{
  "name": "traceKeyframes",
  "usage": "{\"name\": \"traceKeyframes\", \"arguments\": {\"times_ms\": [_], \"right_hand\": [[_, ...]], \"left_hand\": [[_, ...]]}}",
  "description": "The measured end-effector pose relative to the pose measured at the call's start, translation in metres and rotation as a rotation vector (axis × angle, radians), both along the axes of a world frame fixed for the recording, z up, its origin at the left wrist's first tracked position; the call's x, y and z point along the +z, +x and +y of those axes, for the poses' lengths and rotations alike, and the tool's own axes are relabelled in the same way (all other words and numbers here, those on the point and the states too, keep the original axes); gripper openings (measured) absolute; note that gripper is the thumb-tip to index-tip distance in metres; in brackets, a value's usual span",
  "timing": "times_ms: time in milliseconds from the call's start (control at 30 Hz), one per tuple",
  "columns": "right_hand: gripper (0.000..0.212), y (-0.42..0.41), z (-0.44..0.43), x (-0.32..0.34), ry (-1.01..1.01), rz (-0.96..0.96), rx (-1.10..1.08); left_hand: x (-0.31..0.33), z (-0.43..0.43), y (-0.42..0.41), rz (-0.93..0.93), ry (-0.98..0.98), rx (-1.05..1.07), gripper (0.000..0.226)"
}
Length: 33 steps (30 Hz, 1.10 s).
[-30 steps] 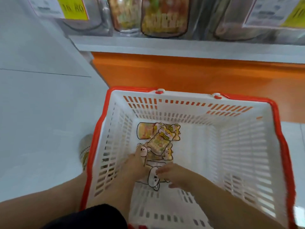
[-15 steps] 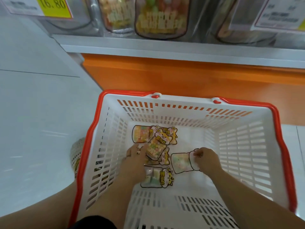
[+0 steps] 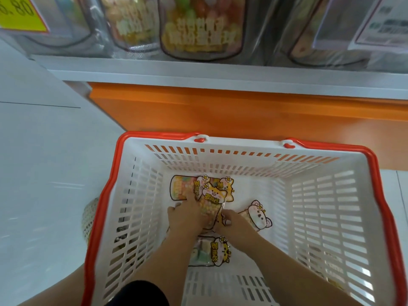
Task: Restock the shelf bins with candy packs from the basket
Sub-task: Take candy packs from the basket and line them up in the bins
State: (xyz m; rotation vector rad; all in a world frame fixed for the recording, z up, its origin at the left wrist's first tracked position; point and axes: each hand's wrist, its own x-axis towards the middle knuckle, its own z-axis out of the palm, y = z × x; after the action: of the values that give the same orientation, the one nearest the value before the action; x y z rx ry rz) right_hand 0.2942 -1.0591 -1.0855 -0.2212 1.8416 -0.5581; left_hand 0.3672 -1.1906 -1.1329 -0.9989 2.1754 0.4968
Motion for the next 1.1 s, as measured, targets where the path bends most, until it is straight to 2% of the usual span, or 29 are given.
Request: {"name": "traceKeyframes", "arguments": {"times_ms": [67,133,167,233,300,433,500,633,700,867,933,1033,1100], "right_hand": [[0.032,-0.002,0.003,-0.005,0.005,-0.080,-0.077],[0.054,-0.004,0.014,-0.014,0.072,-0.038,-0.136],[0.057,-0.004,0.022,-0.020,0.092,0.034,-0.165],[0.051,-0.006,0.045,-0.032,0.105,0.128,-0.270],[0.048,-0.011,0.061,-0.038,0.123,0.130,-0.343],[0.051,-0.017,0.057,-0.036,0.141,0.138,-0.304],[0.056,-0.018,0.046,-0.038,0.119,0.058,-0.344],[0.079,-0.018,0.023,-0.041,0.018,-0.261,-0.541],[0.086,-0.020,0.016,-0.040,-0.037,-0.355,-0.626],[0.104,-0.030,0.022,-0.034,-0.065,-0.223,-0.671],[0.089,-0.037,0.027,-0.027,-0.082,-0.237,-0.707],[0.043,-0.046,0.025,-0.007,-0.216,-0.333,-0.839],[0.030,-0.052,0.022,0.009,-0.268,-0.291,-0.824]], "left_hand": [[-0.002,0.003,0.003,-0.044,-0.016,-0.039,0.065],[-0.003,0.003,0.008,-0.064,-0.045,-0.103,0.060],[-0.004,0.001,0.011,-0.059,-0.056,-0.144,0.062],[-0.006,-0.002,0.017,-0.016,-0.070,-0.217,0.061],[-0.009,-0.008,0.024,-0.021,-0.070,-0.233,0.059],[-0.006,-0.019,0.024,-0.104,-0.007,-0.272,0.057],[-0.003,-0.024,0.023,-0.098,0.070,-0.316,0.047],[0.004,-0.035,0.022,0.095,0.363,-0.097,0.024],[0.012,-0.042,0.017,0.158,0.422,-0.042,0.024],[0.035,-0.046,-0.007,0.190,0.629,0.076,0.033],[0.044,-0.040,-0.017,0.239,0.698,0.182,0.034],[0.060,-0.030,-0.027,0.275,0.784,0.309,0.036],[0.076,-0.030,-0.027,0.254,0.873,0.492,0.037]]}}
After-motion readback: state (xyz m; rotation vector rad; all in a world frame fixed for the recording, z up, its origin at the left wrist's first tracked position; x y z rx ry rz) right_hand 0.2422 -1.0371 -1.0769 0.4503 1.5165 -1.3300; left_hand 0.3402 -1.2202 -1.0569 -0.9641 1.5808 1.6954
